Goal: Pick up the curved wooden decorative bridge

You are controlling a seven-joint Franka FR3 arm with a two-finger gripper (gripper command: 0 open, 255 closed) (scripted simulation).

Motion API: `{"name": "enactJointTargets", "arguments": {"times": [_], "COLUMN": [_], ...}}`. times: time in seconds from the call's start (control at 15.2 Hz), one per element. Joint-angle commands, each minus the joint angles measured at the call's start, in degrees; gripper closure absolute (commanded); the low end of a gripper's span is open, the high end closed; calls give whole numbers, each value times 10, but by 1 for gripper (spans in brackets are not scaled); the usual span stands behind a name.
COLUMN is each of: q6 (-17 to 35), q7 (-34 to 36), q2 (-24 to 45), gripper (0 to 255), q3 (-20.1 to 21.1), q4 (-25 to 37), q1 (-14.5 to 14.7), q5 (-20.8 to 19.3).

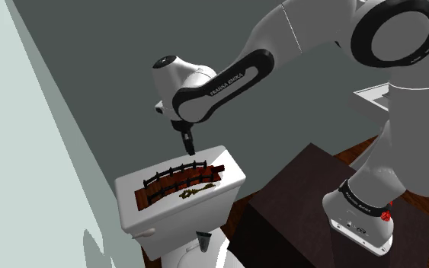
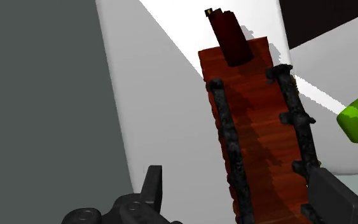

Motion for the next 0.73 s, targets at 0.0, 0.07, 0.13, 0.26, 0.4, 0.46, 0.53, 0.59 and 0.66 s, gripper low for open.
{"name": "enactJointTargets", "arguments": {"times": [0.0, 0.07, 0.13, 0.26, 0.4, 0.46, 0.53, 0.59, 0.66], "q6": [4, 6, 8, 11, 16, 21, 25, 29, 33], "q7": [-12, -17, -23, -34, -37, -36, -35, -34, -33], "q2": [34, 51, 68, 101, 119, 125, 130, 136, 142], "gripper": [0, 0, 0, 0, 0, 0, 0, 0, 0], "q3": [3, 5, 6, 8, 8, 7, 6, 5, 4], "q4": [27, 40, 53, 80, 90, 91, 93, 94, 96], "q1": [14, 22, 30, 46, 53, 54, 54, 55, 55], "q5": [-17, -25, -34, -50, -57, -58, -59, -60, -62]}}
